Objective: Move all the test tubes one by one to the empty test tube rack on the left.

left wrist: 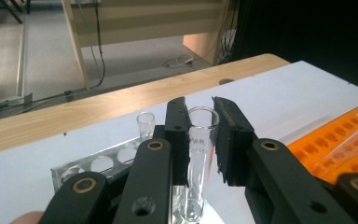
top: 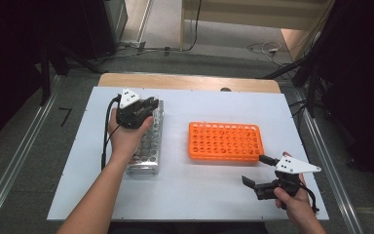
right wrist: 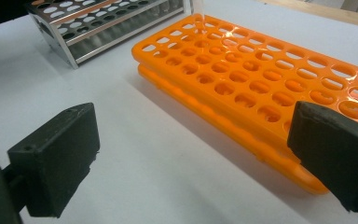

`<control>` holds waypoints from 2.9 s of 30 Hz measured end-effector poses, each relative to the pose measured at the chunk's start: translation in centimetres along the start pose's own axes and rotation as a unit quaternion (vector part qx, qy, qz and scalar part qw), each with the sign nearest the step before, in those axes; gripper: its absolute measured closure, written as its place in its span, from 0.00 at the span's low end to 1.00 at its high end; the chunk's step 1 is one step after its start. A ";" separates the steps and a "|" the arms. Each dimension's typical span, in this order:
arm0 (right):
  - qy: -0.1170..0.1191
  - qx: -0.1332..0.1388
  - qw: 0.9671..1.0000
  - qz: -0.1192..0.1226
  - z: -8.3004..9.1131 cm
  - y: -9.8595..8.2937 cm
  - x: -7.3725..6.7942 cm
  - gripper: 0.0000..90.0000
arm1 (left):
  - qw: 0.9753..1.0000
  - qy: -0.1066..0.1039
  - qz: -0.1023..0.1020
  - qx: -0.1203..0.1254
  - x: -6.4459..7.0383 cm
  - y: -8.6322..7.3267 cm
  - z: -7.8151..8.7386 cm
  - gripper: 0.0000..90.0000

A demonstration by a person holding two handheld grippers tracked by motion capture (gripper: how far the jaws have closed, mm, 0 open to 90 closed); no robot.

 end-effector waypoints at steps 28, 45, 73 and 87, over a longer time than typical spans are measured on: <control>0.001 -0.001 1.000 0.003 -0.1 0.1 -0.2 0.01 | 0.998 -0.018 0.016 -0.059 -0.2 -1.5 -0.5 0.75; 0.001 -0.005 1.000 0.001 -0.5 0.5 -0.7 0.01 | 0.997 -0.056 0.044 -0.013 1.6 -1.5 3.8 0.20; -0.008 -0.009 1.000 -0.003 -6.3 5.2 -1.4 0.09 | 0.993 -0.119 0.030 0.001 5.6 -5.1 9.9 0.00; -0.020 -0.006 0.999 -0.034 -11.2 7.8 -0.5 0.42 | 0.992 -0.116 0.044 -0.009 4.9 -6.0 9.8 0.00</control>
Point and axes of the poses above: each handheld gripper's, and its own axes: z roughly backward along the jaws, y roughly out of its top, x roughly to its right, the point moved 1 cm from there along -z, roughly forward along the jaws
